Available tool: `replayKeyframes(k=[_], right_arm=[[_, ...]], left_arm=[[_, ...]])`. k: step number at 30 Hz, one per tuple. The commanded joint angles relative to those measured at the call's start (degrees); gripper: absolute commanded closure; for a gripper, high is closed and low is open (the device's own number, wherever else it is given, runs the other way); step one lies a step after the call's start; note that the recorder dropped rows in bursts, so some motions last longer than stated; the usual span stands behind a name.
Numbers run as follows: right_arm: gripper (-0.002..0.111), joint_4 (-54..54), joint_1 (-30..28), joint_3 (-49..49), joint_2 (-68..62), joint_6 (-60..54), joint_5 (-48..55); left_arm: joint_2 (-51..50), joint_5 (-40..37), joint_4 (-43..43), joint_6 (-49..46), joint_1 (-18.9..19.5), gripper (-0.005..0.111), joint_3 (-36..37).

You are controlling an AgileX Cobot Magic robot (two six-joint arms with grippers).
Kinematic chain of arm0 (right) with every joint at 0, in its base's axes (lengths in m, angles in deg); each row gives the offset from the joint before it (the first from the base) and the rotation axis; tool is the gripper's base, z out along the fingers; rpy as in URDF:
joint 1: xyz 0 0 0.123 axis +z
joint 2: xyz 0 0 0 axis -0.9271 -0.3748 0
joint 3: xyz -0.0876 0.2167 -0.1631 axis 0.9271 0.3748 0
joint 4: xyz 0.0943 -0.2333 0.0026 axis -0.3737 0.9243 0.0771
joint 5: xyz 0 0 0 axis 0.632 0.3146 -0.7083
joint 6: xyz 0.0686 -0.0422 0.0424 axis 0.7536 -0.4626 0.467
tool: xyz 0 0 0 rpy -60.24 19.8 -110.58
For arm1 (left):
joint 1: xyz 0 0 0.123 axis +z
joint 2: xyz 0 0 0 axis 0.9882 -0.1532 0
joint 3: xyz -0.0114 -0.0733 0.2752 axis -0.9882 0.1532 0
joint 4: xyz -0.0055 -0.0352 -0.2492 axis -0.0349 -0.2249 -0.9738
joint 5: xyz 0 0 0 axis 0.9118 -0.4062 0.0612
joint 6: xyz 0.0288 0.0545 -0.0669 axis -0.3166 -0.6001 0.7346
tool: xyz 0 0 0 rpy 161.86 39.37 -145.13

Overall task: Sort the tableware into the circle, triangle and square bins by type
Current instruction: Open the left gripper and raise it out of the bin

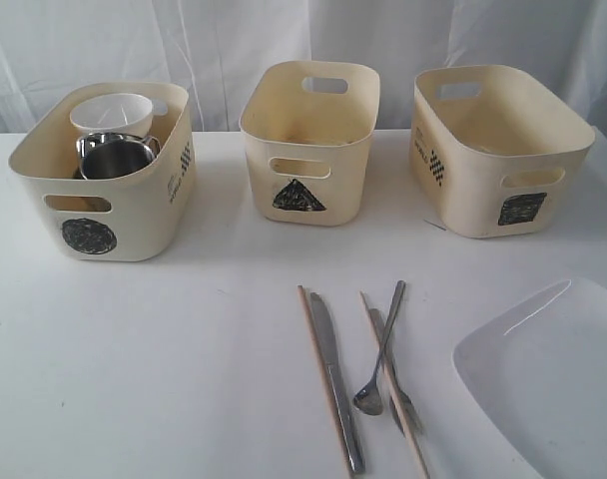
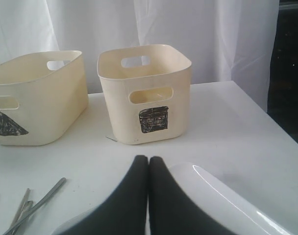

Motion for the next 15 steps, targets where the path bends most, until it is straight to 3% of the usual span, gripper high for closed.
replayKeyframes(k=[1, 15], right_arm=[[0.108, -0.2, 0.0, 0.3, 0.3, 0.0, -0.4], [0.108, -0.2, 0.0, 0.3, 0.3, 0.0, -0.4]], left_arm=[[11.5, -0.7, -0.2, -0.4, 0.1, 0.060, 5.9], [35.2, -8.9, -0.4, 0.0, 0.1, 0.060, 19.0]])
